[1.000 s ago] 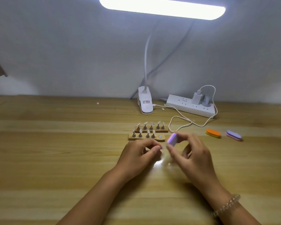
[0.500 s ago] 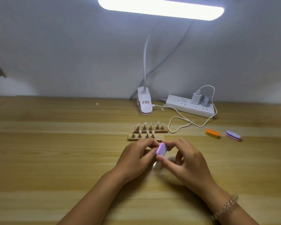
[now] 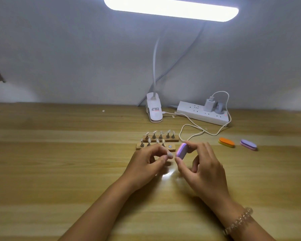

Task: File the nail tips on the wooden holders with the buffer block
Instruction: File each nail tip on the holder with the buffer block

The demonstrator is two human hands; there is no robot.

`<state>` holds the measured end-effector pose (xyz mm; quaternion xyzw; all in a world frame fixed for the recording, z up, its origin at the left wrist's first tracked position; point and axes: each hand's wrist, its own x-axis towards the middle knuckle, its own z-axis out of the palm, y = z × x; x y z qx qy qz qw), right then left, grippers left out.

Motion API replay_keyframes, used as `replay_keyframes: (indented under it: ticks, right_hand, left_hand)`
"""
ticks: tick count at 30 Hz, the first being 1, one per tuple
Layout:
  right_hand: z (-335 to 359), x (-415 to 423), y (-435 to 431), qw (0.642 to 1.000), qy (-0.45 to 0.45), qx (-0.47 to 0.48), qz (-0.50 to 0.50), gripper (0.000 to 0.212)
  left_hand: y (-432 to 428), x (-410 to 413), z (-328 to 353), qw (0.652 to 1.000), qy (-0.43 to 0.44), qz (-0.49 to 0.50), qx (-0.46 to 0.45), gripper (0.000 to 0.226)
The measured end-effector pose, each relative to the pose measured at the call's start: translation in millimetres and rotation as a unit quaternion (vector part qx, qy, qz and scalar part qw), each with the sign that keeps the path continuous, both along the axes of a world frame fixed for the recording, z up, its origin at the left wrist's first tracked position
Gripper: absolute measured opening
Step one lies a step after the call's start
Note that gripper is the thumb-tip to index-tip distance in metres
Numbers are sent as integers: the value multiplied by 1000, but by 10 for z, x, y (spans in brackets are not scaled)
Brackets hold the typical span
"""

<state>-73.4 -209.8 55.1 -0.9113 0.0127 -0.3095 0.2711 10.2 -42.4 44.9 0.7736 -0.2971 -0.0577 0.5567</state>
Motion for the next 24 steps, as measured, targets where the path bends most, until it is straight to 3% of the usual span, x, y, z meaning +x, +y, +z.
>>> replay_keyframes:
  ticks: [2, 6, 9, 12, 16, 19, 24]
  right_hand:
    - [1, -5, 16, 998, 21, -18, 47, 39]
    - [12, 34, -11, 999, 31, 17, 27, 31]
    - [19, 5, 2, 997, 31, -9, 66, 37]
    - [18, 26, -27, 998, 32, 28, 39, 33]
    - [13, 14, -1, 998, 23, -24, 47, 36]
    - [-2, 47, -32, 998, 35, 34, 25, 28]
    - [6, 45, -16, 998, 38, 16, 45, 30]
  left_hand:
    - [-1, 9, 7, 1000, -8, -4, 7, 14]
    - [13, 24, 19, 1000, -17, -3, 4, 13]
    - [12, 29, 2, 1000, -14, -5, 6, 13]
    - [12, 33, -6, 1000, -22, 2, 14, 14]
    - [15, 12, 9, 1000, -8, -18, 9, 14]
    - [11, -4, 20, 1000, -16, -9, 16, 16]
    - [9, -13, 10, 999, -25, 1, 21, 13]
